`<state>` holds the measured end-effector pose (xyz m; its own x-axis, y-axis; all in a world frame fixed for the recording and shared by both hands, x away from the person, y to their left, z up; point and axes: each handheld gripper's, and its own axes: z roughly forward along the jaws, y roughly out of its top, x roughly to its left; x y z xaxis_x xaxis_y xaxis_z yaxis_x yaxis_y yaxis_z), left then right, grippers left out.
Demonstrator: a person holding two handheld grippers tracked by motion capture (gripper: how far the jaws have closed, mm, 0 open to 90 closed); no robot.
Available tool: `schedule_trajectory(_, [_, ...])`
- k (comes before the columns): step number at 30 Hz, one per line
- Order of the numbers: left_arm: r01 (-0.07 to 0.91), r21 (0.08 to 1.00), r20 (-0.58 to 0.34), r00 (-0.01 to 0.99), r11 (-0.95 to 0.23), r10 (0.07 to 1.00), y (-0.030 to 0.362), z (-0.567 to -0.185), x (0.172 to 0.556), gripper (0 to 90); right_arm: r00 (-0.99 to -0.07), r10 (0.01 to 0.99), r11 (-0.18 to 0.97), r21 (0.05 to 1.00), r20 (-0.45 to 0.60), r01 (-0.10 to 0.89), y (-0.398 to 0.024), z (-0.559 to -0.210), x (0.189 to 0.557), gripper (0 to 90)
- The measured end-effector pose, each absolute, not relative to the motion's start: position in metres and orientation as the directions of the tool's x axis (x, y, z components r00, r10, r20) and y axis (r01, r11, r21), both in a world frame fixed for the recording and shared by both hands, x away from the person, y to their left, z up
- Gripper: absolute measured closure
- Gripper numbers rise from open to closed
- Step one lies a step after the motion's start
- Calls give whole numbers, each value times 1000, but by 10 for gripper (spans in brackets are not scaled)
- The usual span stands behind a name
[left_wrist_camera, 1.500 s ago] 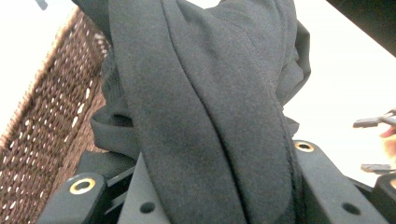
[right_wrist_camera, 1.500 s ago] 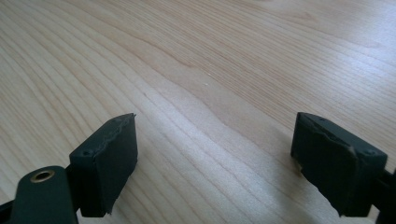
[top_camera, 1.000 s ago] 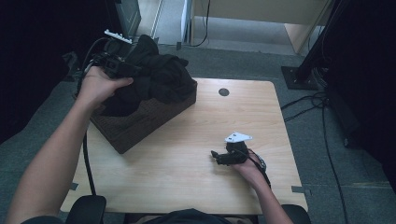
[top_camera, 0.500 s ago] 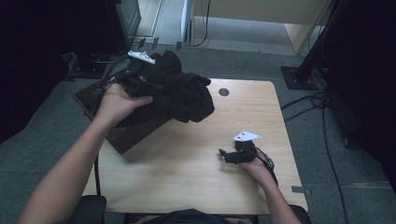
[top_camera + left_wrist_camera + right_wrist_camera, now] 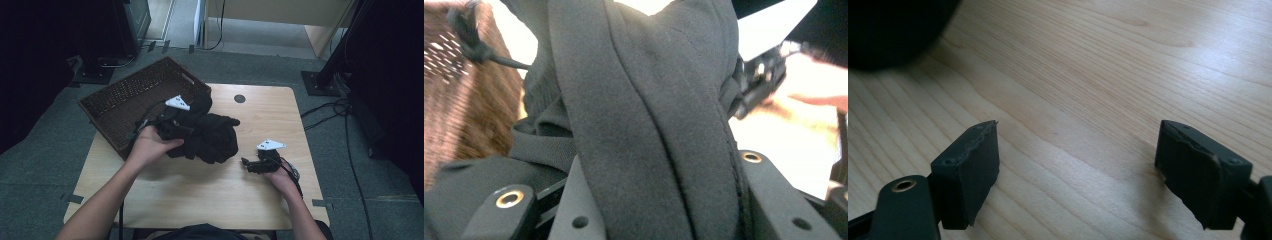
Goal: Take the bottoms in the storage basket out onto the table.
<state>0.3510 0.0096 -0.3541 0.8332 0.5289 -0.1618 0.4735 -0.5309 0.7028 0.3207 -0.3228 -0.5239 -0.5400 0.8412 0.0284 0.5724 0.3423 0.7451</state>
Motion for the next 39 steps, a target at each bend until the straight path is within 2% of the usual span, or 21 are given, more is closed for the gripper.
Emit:
schedule_trajectory(5, [485, 703, -192, 834, -520, 517, 5, -386, 338, 664, -535, 845, 345, 742, 22, 576, -327, -524, 324, 170])
schedule_trajectory(11, [462, 701, -178, 851, -544, 494, -1, -411, 323, 664, -518, 855, 332, 741, 24, 583, -331, -524, 324, 170])
schedule_trajectory(14, [484, 699, -223, 847, -526, 483, -4, -427, 317, 663, -511, 859, 327, 741, 25, 587, -333, -524, 325, 169])
schedule_trajectory(17, [479, 684, -218, 854, -550, 473, -11, -441, 309, 662, -508, 861, 326, 739, 26, 590, -334, -524, 326, 169])
schedule_trajectory(28, [493, 655, -235, 853, -573, 466, -13, -477, 308, 644, -503, 864, 322, 739, 27, 592, -335, -524, 328, 164])
schedule_trajectory(33, [494, 674, -251, 852, -550, 459, -10, -482, 311, 592, -502, 865, 323, 739, 24, 591, -334, -524, 328, 161])
schedule_trajectory(35, [522, 667, -286, 838, -531, 464, -8, -483, 315, 539, -491, 871, 312, 739, 29, 597, -333, -524, 328, 158])
schedule_trajectory(39, [531, 667, -300, 833, -522, 465, -6, -481, 315, 426, -490, 871, 314, 739, 25, 596, -332, -524, 329, 150])
